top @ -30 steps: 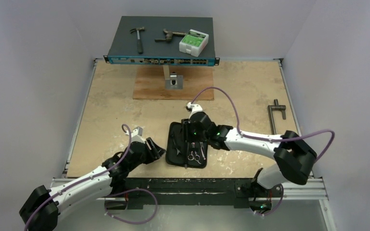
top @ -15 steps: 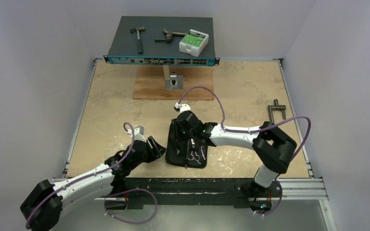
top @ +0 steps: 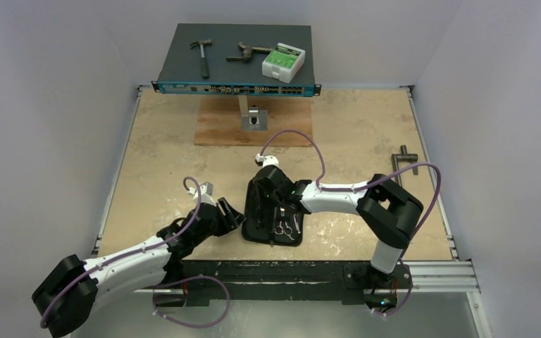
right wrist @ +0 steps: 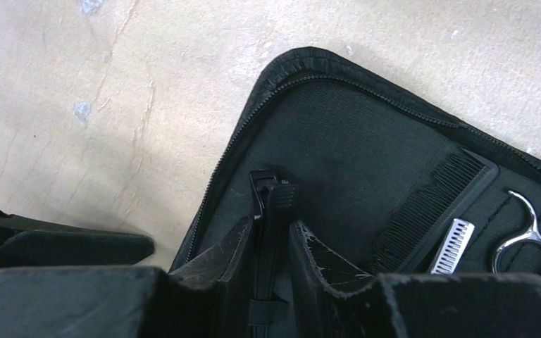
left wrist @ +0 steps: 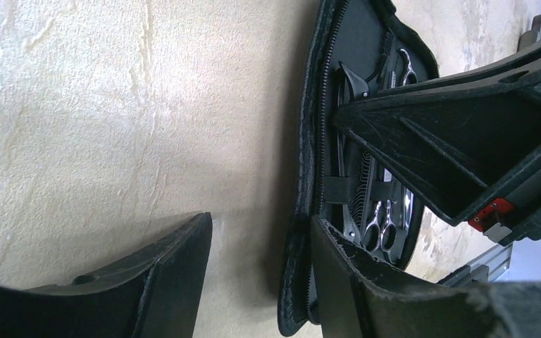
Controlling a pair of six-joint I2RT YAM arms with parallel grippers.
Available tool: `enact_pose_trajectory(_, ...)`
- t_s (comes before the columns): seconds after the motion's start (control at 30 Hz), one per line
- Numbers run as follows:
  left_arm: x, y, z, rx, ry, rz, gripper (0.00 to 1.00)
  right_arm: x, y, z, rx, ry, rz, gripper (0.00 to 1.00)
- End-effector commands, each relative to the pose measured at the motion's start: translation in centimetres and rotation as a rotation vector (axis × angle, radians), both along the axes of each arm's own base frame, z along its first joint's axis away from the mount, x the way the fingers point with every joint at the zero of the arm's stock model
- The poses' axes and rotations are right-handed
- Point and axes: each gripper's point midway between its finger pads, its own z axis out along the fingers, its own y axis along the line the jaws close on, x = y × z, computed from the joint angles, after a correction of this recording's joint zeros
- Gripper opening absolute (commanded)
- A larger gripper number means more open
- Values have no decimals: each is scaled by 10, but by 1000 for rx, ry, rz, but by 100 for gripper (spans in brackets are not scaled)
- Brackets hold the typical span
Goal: Sort the hair-cutting tools
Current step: Adjust the haircut tool in the hairdressing tool bag.
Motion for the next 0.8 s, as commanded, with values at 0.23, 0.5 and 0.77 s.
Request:
enact_pose_trajectory(0.23,-9,10,-25,87,68,-4,54,3,-23,18,43,-31,-42,43)
enact_pose_trajectory(0.5,-5,8,-14,71,41,-2,54,-1,-17,82,158,-116,19,43)
enact_pose_trajectory(0.77,-3,3,-7,56,35,-12,54,6,-33,44,50,-31,-62,26)
